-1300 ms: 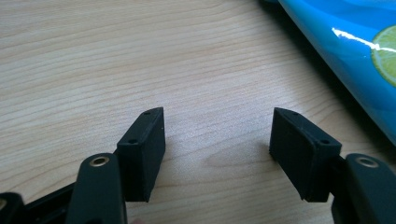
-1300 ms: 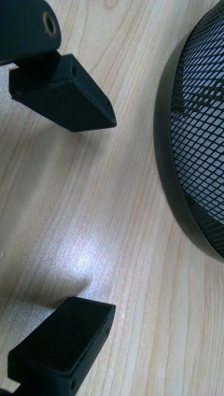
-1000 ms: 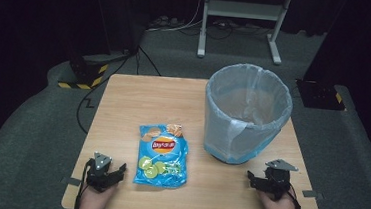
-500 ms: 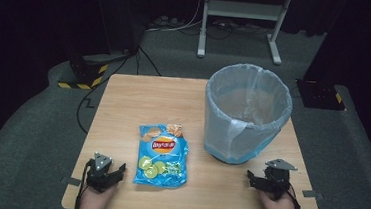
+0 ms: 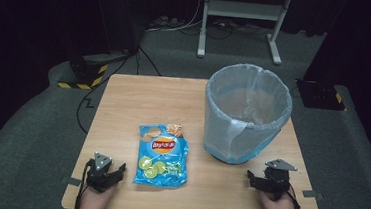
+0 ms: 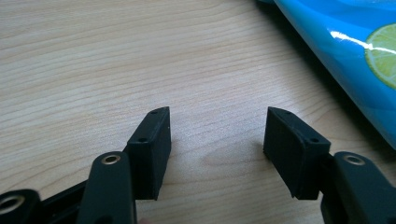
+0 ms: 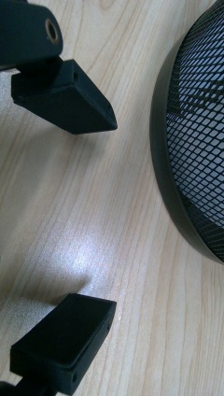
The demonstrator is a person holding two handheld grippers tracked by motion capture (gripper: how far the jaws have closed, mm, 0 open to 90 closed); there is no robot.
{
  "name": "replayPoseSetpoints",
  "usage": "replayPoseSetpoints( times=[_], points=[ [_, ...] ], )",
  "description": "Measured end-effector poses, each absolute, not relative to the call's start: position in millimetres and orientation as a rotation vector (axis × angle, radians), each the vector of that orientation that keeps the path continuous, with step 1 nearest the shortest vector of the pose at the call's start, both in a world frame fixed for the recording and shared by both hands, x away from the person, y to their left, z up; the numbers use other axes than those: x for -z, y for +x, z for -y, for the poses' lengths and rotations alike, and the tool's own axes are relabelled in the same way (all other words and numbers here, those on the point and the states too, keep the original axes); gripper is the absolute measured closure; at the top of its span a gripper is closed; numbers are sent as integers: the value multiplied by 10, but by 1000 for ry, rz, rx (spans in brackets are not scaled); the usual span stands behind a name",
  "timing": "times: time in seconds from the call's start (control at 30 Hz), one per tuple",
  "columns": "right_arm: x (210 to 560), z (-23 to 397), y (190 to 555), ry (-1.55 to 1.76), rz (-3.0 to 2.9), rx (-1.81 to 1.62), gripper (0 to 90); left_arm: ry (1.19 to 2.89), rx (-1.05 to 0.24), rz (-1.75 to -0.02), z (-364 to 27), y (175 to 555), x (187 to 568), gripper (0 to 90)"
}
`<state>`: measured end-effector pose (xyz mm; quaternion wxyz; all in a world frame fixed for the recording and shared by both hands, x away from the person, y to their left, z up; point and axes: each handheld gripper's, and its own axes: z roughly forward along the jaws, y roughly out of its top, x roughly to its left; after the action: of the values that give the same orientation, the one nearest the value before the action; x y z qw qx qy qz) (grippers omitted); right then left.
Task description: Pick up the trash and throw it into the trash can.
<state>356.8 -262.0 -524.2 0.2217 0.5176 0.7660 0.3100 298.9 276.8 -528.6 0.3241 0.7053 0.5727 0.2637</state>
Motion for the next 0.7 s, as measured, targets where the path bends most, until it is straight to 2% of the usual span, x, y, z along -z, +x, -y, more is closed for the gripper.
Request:
replayPoseSetpoints(
  times=[0.3, 0.37, 0.47, 0.6, 0.7],
  points=[
    [5241, 2620, 3568, 1430, -2117, -857, 120, 1864, -684, -1482, -2760, 2982, 5282, 435],
    [5241, 2621, 3569, 1429, -2118, -857, 120, 1929, -690, -1467, -2708, 2999, 5234, 471],
    [5241, 2620, 3566, 1430, -2117, -857, 123, 1931, -672, -1446, -2655, 3035, 5184, 514],
    [5242, 2618, 3561, 1432, -2115, -861, 126, 1871, -654, -1396, -2526, 3229, 5015, 591],
    [5242, 2618, 3561, 1433, -2115, -862, 126, 1854, -633, -1375, -2450, 3337, 4961, 597]
  ],
)
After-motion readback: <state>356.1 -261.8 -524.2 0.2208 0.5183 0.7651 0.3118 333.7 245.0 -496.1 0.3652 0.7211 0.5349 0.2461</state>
